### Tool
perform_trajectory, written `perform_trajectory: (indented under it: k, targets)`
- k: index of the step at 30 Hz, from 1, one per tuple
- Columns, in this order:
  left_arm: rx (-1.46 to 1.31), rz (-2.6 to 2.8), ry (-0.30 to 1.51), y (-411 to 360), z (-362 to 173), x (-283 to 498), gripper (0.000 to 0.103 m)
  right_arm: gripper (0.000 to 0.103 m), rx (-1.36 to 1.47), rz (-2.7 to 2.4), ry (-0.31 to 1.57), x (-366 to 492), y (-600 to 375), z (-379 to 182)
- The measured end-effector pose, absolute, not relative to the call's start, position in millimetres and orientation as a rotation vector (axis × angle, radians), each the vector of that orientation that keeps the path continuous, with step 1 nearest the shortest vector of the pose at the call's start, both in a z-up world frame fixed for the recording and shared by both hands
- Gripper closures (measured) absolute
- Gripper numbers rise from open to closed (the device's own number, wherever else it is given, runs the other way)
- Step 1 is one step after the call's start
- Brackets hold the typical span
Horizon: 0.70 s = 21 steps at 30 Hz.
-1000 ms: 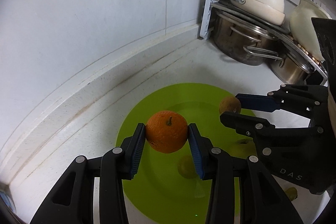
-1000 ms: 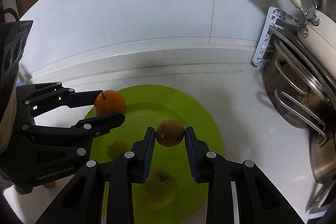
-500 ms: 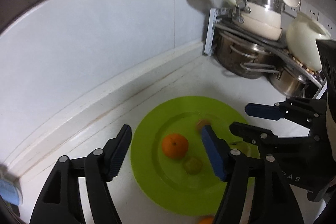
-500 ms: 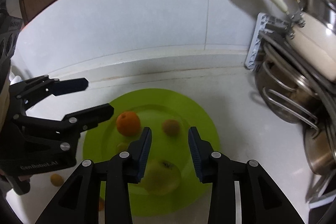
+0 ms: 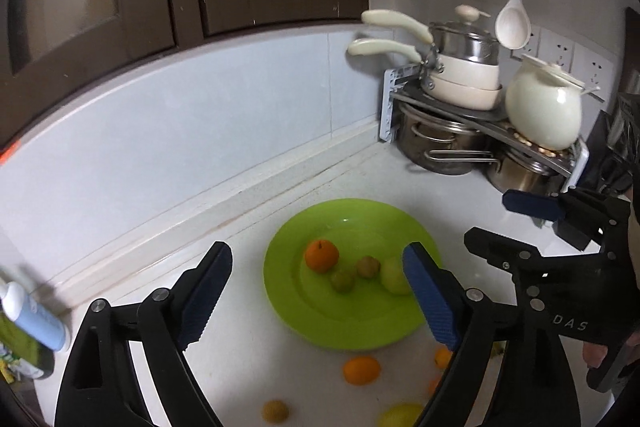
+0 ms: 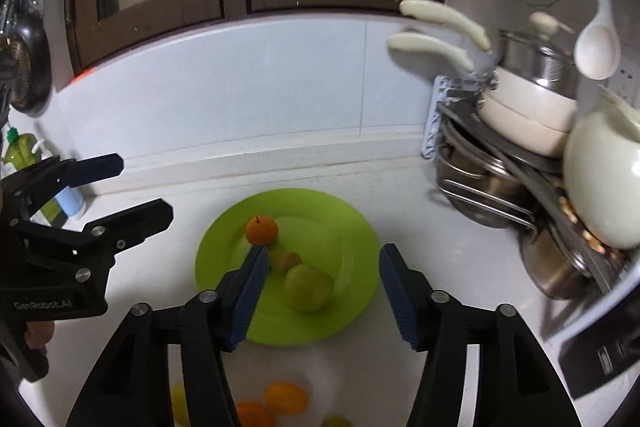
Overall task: Organize fruits
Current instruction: 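Grasp the yellow-green pomelo with the left gripper while the right gripper grasps a green lime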
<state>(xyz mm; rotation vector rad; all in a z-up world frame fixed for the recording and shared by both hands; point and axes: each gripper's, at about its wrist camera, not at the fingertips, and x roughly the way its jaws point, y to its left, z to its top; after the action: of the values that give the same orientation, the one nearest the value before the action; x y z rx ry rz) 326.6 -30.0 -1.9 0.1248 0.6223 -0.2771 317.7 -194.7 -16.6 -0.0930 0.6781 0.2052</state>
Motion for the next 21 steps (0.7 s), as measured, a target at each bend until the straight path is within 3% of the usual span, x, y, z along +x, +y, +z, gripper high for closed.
perform_trajectory:
  k: [21]
  targets:
    - [0.059,-0.250,0.597,-21,-3,221,0.006,0.040,-0.076,0.174,0.639,214,-205,-11]
